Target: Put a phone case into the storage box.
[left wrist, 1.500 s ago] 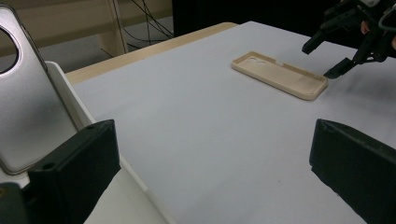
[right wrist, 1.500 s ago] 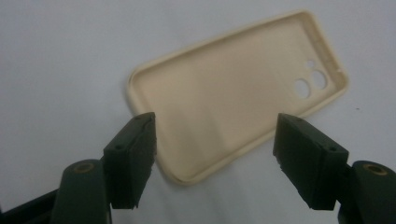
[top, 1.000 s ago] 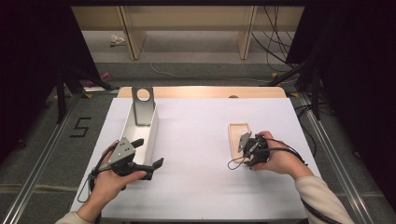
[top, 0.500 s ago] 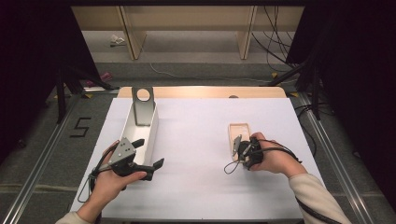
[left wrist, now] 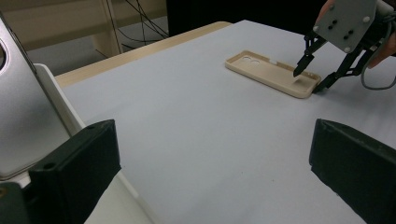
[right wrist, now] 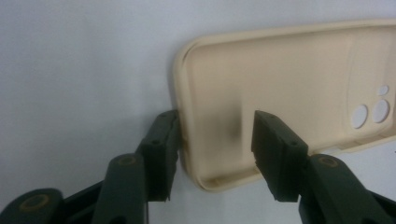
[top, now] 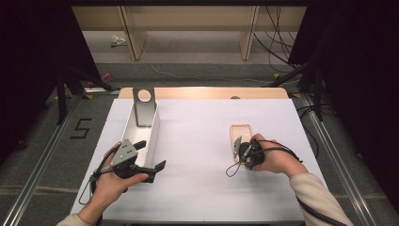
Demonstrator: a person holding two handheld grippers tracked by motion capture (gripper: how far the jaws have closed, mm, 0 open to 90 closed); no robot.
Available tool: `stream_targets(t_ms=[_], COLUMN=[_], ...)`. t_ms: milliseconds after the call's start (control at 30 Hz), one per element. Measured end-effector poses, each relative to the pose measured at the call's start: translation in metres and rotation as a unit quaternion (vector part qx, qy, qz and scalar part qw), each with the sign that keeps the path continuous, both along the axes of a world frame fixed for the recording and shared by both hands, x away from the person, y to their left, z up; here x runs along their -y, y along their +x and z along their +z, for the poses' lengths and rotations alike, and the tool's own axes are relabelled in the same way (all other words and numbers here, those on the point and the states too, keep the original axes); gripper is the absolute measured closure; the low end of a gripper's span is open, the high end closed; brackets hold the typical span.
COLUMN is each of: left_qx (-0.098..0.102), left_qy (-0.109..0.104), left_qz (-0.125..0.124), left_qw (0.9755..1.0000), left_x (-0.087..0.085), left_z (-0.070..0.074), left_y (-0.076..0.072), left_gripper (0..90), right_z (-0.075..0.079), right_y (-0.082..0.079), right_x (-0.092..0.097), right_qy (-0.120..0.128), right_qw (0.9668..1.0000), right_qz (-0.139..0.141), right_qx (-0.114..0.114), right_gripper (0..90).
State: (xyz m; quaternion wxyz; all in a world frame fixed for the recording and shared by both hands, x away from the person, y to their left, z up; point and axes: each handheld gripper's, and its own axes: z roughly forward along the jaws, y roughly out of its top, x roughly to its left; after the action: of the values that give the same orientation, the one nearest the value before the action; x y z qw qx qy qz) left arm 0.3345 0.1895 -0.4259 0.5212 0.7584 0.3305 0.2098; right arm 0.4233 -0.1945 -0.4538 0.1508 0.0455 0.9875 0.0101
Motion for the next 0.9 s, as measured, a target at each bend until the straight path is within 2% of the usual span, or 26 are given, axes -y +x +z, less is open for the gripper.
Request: stream_targets(t_ms=[167,533,900], left_qx=[0.000,-0.001,-0.002], left_qy=[0.000,0.000,0.002], left_qz=[-0.002,-0.003,-0.006], left_qw=[1.0000,1.0000,1.0000], left_x=[0.0005,0.0013,0.0020], left_z=[-0.0003,-0.0009,-0.0016], left_y=[0.0000,-0.0003,-0.0003], left_gripper=[1.4,1.5,1.8], right_z=[0.0002,-0.0012,-0.0017], right_y=[-0.0008,-0.0037,-0.0056], right_x=[-0.0018,-0.0046,-0.0050], right_qy=[-0.009,-0.019,-0.023], right_qw=[0.9998,0.9989,0.9983], right_qz=[0.014,0.036,0.045], right_qx=[-0.014,-0.023,-0.027], right_gripper=[61.9,73.6,79.1])
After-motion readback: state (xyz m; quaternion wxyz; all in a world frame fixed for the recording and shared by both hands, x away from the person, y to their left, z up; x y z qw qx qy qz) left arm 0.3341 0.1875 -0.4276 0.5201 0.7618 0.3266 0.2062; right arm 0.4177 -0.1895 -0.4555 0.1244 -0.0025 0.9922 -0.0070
